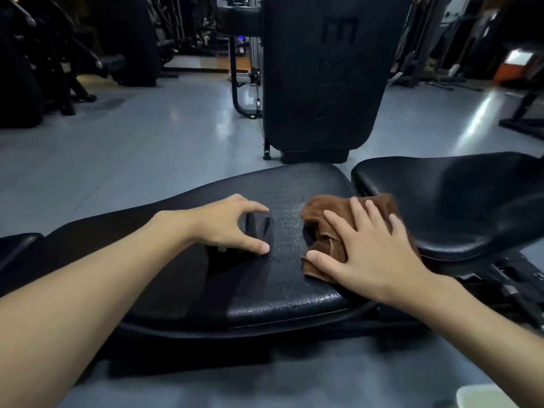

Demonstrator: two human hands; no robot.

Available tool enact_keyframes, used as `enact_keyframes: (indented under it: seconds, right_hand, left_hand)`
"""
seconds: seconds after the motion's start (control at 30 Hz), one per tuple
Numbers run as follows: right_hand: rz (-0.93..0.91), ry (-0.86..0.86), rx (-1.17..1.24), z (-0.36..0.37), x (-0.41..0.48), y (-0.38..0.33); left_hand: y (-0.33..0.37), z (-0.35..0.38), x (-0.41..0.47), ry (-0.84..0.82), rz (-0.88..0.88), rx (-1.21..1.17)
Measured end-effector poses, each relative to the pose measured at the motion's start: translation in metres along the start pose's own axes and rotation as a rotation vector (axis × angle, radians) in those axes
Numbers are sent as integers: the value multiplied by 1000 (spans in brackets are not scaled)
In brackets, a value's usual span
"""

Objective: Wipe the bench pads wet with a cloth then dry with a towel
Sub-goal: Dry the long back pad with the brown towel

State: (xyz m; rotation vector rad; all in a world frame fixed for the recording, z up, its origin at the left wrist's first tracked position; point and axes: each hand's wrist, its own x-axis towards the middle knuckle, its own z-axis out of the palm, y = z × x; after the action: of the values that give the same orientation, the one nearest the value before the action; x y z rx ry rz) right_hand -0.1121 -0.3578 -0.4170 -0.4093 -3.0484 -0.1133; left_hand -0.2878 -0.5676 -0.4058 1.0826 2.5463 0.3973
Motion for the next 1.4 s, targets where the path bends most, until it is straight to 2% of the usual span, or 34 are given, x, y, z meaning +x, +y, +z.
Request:
enact_keyframes:
  seconds: [0.13,0.4,0.53,0.7,0.97,1.13,1.3,1.4]
  right_hand:
    - [16,-28,34,4,30,-3]
    - [111,-70,49,10,187,0]
    - [170,-90,51,9,217,-4]
    - [146,-109,8,9,175,-9]
    - [164,-111,-36,0,27,-40]
    - [193,-110,-68,-3,-34,-61]
    - [225,-92,25,-12,-50,-65]
    - [237,-80,-33,-1,-30,-65]
  left_hand:
    - [-11,-2,9,-81,-16,61]
    - [-30,4,25,-78,65,87]
    - [-41,8,37,-93,60,65]
    - [-44,11,47,-107,86,85]
    - [-43,8,44,-144,74,103]
    - [-47,11,38,-148,76,117]
    - [-58,-5,40,-83,132,69]
    - [-70,-15,41,-156,104,129]
